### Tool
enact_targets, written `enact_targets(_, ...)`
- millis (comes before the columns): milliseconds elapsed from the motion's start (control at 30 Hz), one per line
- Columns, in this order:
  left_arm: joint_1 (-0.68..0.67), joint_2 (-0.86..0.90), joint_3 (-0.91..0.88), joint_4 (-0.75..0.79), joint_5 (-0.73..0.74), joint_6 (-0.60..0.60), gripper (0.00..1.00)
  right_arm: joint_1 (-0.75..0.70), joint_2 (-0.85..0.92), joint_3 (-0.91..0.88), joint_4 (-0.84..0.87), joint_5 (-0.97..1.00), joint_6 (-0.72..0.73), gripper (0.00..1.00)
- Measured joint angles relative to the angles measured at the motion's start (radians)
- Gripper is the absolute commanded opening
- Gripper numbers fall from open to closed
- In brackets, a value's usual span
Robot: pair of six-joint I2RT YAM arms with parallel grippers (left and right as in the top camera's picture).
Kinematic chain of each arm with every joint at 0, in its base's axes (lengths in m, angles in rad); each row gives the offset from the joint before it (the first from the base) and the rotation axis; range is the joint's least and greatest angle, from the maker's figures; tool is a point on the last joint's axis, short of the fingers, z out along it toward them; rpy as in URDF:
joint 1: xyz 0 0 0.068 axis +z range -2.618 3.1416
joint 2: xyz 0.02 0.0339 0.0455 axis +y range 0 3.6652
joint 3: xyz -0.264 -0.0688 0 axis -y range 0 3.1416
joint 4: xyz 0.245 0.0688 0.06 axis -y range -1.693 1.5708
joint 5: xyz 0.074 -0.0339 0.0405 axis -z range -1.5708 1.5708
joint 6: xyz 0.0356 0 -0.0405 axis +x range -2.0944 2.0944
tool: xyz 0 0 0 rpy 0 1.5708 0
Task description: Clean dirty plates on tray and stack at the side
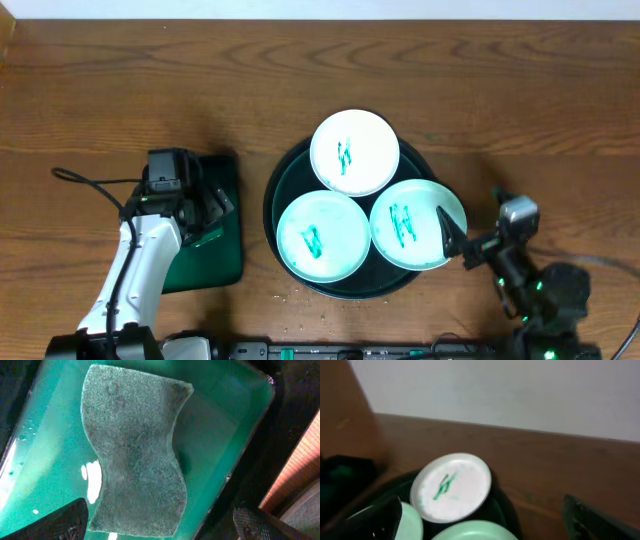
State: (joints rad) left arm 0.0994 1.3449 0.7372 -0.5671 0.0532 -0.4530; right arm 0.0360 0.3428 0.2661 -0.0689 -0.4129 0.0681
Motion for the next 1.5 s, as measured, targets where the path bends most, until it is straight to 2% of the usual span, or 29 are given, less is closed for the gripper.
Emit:
enact_targets(133,0.000,0.000,0.000,0.002,0.000,0.000,0.93,-0.005,0.262,0.214,-0.105,-0.076,-0.006,0.99)
enact_targets(300,0.000,0.000,0.000,0.002,0.001,0.000,0.93,0.022,0.669,0.523,-0.407,-0.167,-0.052,0.99)
enact_targets(433,0.000,0.001,0.001,0.012,-0.003,0.014,0.80,0.089,0.949,0.742,-0.620,-0.205,-0.117,0.99)
enact_targets(567,0.000,0.001,0.004,0.010,-0.031,0.028,0.77,0.161,1.142,0.884,-0.770,-0.219,-0.188,0.99)
enact_targets(667,0.000,0.001,0.019,-0.009,-0.049,0.031,0.69,0.203,1.215,0.917,-0.777,-0.223,-0.212,0.99)
enact_targets(767,0.000,0.001,0.038,-0.017,-0.072,0.042,0.66,0.229,1.250,0.919,-0.782,-0.224,-0.217,0.99)
enact_targets(1033,0.004,0.053,0.048,-0.009,-0.106,0.073,0.66,0.243,1.261,0.919,-0.783,-0.224,-0.206,0.99)
enact_targets(1100,0.013,0.100,0.049,-0.008,-0.109,0.079,0.76,0.243,1.261,0.919,-0.792,-0.224,-0.206,0.99)
enact_targets(1133,0.019,0.127,0.049,-0.006,-0.109,0.081,0.77,0.243,1.261,0.919,-0.797,-0.224,-0.206,0.99)
enact_targets(1200,0.035,0.175,0.049,-0.004,-0.110,0.086,0.75,0.243,1.261,0.919,-0.806,-0.224,-0.204,0.99)
enact_targets(1267,0.050,0.203,0.049,0.007,-0.105,0.088,0.66,0.243,1.261,0.919,-0.813,-0.224,-0.204,0.99)
enact_targets(1333,0.059,0.211,0.050,0.017,-0.099,0.089,0.66,0.243,1.261,0.919,-0.821,-0.224,-0.204,0.99)
enact_targets(1367,0.063,0.211,0.050,0.023,-0.100,0.090,0.67,0.243,1.261,0.919,-0.826,-0.224,-0.204,0.99)
enact_targets(1433,0.071,0.211,0.050,0.040,-0.099,0.095,0.89,0.243,1.261,0.919,-0.832,-0.224,-0.204,0.99)
enact_targets(1500,0.076,0.211,0.050,0.053,-0.104,0.089,0.93,0.243,1.261,0.919,-0.835,-0.224,-0.204,0.99)
